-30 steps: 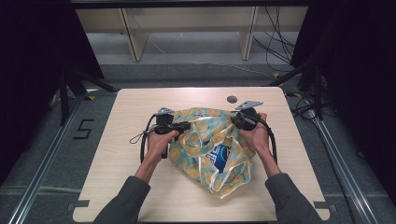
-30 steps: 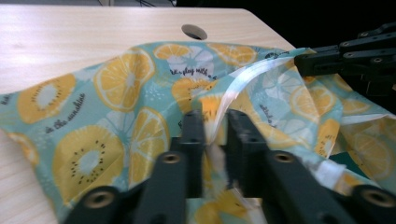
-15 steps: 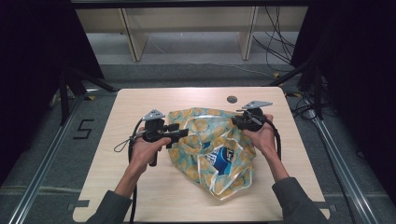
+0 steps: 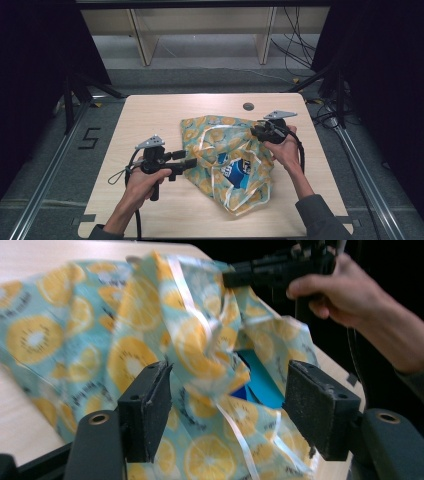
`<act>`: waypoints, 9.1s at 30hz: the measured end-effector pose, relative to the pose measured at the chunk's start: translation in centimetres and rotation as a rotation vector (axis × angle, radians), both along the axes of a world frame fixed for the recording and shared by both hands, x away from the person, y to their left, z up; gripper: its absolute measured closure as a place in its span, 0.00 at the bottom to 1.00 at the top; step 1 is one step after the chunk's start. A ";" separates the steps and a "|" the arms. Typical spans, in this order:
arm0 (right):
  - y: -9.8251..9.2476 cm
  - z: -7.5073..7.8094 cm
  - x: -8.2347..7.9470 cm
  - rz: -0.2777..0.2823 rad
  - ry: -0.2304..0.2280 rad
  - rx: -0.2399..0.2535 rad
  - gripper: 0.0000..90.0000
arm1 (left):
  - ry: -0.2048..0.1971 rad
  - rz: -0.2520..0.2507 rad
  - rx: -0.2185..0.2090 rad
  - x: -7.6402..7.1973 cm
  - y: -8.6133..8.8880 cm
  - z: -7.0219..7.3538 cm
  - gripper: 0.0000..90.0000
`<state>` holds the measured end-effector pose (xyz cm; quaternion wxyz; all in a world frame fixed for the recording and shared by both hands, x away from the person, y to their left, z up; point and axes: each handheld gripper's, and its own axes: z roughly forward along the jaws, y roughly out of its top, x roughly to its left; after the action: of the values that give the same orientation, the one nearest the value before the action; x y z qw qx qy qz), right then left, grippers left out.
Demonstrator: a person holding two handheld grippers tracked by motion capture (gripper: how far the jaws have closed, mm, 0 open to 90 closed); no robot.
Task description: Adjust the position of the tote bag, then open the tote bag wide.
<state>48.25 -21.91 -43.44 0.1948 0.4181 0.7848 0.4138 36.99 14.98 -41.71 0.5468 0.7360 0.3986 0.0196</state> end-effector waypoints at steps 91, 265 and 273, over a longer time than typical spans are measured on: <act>-1.5 1.6 0.3 -0.038 0.005 -0.183 1.00 | -0.067 0.064 0.269 7.6 -9.3 -1.6 0.99; 9.6 -4.3 -11.8 0.645 0.221 -0.303 1.00 | 0.014 -0.160 0.297 5.8 -11.2 -1.6 0.99; 6.9 -0.6 -5.4 0.440 0.110 -0.283 1.00 | 0.043 -0.114 0.428 5.3 -8.2 -3.9 0.99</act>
<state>42.85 -15.04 -44.00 0.1140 0.2280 0.9163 0.3089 42.26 6.82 -45.66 0.3698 0.8569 0.3545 0.0573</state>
